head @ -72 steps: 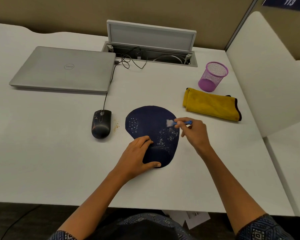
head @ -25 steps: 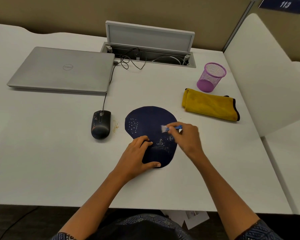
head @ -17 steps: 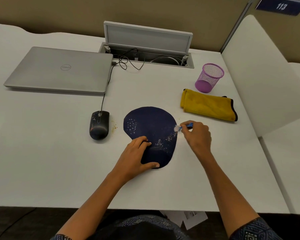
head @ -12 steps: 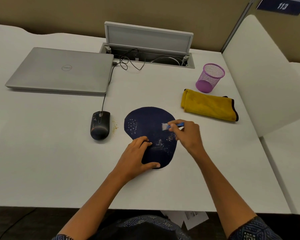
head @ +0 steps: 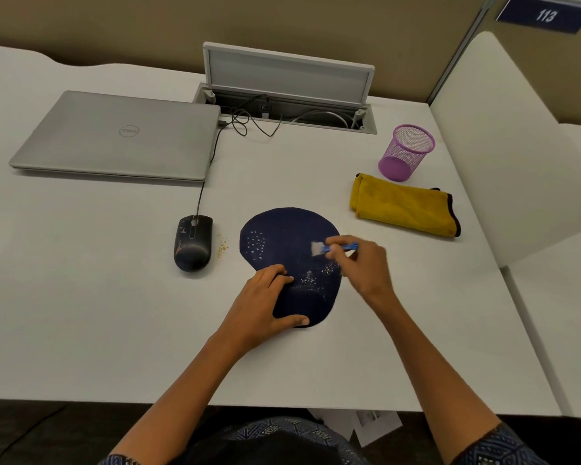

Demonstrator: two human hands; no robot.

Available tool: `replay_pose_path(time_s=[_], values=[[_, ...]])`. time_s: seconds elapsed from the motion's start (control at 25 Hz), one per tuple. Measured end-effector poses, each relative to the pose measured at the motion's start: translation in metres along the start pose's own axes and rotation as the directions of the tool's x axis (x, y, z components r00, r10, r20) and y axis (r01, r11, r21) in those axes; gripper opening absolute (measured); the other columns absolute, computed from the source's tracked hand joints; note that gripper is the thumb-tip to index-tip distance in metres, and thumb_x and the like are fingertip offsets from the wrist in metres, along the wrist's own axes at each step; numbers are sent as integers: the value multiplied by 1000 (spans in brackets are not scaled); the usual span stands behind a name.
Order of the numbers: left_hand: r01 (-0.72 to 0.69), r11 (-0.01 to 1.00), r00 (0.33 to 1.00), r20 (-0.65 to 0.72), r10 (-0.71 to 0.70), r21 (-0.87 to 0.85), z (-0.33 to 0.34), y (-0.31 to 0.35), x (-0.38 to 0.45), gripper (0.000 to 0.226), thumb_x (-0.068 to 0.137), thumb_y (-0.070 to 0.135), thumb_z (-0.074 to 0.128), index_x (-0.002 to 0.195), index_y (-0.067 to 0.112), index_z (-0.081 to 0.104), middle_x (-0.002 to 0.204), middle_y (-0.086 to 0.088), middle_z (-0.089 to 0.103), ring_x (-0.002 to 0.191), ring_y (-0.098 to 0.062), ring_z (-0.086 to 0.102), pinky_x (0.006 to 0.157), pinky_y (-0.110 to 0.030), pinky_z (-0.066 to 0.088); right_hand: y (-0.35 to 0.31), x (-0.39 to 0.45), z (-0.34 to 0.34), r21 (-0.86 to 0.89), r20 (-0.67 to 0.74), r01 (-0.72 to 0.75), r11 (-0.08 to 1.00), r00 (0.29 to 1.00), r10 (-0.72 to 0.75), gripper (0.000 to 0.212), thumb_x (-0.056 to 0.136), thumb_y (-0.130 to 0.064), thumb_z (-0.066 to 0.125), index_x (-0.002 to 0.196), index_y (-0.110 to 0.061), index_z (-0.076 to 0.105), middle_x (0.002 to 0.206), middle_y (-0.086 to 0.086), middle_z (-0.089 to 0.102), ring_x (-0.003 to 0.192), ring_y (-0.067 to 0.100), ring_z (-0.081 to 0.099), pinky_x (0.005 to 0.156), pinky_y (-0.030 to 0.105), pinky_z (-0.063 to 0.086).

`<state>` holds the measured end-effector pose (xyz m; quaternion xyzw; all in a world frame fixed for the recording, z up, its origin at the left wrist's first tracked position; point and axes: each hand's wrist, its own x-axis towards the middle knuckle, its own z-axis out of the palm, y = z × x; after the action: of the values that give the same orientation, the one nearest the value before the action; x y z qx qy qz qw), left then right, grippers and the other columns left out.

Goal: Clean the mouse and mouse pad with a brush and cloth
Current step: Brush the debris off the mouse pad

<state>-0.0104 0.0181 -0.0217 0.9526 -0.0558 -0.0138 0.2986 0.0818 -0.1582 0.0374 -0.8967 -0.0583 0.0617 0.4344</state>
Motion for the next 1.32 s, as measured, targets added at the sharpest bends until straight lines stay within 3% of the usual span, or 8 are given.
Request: replay_pose_path(time_s=[0.12, 0.28, 0.4, 0.52, 0.64, 0.88, 1.12, 1.32], values=[[-1, 1000, 1000, 4, 1, 8, -1, 1, 1, 77, 72, 67, 58, 132, 20, 43, 141, 3, 36, 127, -12, 33, 105, -27, 31, 0, -13, 20, 45, 161, 96, 994, 982, -102, 20, 92, -20, 56, 105, -14, 70, 98, 6, 73, 83, 16, 66, 73, 26, 54], [-4, 1000, 1000, 1, 4, -3, -1, 1, 0, 77, 72, 66, 59, 132, 20, 44, 140, 4, 36, 128, -11, 32, 106, -26, 29, 12, -1, 6, -194, -141, -36, 980, 990, 9, 22, 93, -25, 53, 108, -19, 69, 104, 5, 72, 90, 22, 66, 79, 32, 51], [-4, 1000, 1000, -1, 4, -9, -2, 2, 0, 78, 72, 66, 59, 133, 20, 44, 141, 4, 35, 129, -11, 32, 107, -27, 28, 17, 1, -5, -220, -281, -55, 974, 960, -10, 23, 93, -23, 54, 110, -17, 68, 109, 6, 71, 89, 20, 67, 79, 30, 51], [-10, 1000, 1000, -10, 10, -12, -2, 1, 0, 76, 72, 65, 60, 131, 19, 45, 140, 2, 37, 127, -12, 34, 105, -27, 30, 11, -11, 11, -1, -33, 126, 992, 992, -126, 20, 92, -19, 56, 106, -15, 69, 101, 3, 72, 80, 12, 66, 72, 26, 54], [-16, 1000, 1000, -11, 16, -3, -2, 1, 0, 76, 72, 65, 60, 131, 19, 46, 138, 2, 39, 125, -11, 35, 103, -24, 30, 11, -18, 22, 63, 127, 119, 991, 984, -126, 22, 93, -20, 55, 109, -15, 69, 105, 4, 72, 91, 16, 66, 80, 33, 56], [-18, 1000, 1000, -17, 18, -4, -2, 1, 0, 77, 71, 66, 60, 130, 19, 46, 138, 4, 38, 126, -11, 34, 103, -23, 28, 28, 5, -8, -94, -291, -138, 986, 951, 105, 25, 93, -26, 55, 112, -16, 68, 108, 7, 71, 83, 20, 64, 80, 28, 50], [-29, 1000, 999, -13, 29, -5, -4, 2, 1, 76, 71, 65, 61, 129, 18, 47, 136, 2, 40, 125, -12, 36, 103, -25, 30, 20, -9, 12, 83, 49, 63, 995, 997, -67, 23, 93, -18, 56, 110, -13, 69, 102, 8, 72, 71, 8, 61, 62, 14, 50], [-22, 1000, 1000, -7, 21, -2, -3, 2, 1, 78, 71, 66, 59, 131, 19, 45, 138, 4, 38, 127, -11, 33, 105, -25, 28, 28, 9, -11, -65, -307, -145, 987, 944, 119, 26, 93, -25, 55, 113, -14, 67, 109, 9, 70, 83, 25, 67, 79, 29, 52]])
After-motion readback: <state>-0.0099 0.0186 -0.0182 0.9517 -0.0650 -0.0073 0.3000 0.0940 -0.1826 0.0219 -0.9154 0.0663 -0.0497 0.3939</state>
